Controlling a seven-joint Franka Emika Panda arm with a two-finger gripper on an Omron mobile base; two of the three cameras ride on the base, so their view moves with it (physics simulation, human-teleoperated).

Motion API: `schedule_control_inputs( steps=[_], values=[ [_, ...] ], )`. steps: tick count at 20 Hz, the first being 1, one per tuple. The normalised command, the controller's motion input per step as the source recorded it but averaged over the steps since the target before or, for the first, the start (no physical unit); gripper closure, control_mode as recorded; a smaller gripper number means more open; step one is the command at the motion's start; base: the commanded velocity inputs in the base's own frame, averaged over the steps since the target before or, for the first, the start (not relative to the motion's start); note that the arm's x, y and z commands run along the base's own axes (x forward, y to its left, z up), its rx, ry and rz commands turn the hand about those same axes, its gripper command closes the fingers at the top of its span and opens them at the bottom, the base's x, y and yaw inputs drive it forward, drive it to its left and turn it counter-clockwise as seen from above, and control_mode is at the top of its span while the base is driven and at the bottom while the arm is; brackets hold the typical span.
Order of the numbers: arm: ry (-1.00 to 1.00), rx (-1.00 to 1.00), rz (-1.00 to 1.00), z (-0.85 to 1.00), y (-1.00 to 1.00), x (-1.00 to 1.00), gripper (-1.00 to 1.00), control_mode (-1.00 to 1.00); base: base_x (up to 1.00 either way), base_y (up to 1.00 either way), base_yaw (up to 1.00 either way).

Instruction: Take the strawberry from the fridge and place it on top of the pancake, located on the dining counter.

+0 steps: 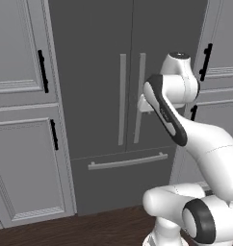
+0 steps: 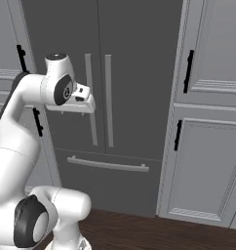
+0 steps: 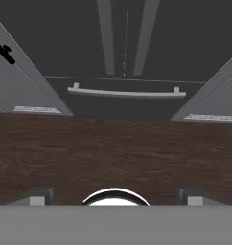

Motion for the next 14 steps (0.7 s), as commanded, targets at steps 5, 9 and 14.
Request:
schedule_control_inputs(
  steps=[5,9,14],
  values=[
    [0.00,0.00,0.00,0.00,0.00,0.00,-1.00,-1.00,0.00,-0.08,0.00],
    [-0.19,0.00,0.00,-0.08,-0.06,0.53,-1.00,-1.00,0.00,0.00,0.00],
    [-0.44,0.01,0.02,-0.03,-0.19,0.73,-1.00,-1.00,0.00,0.00,0.00]
  ],
)
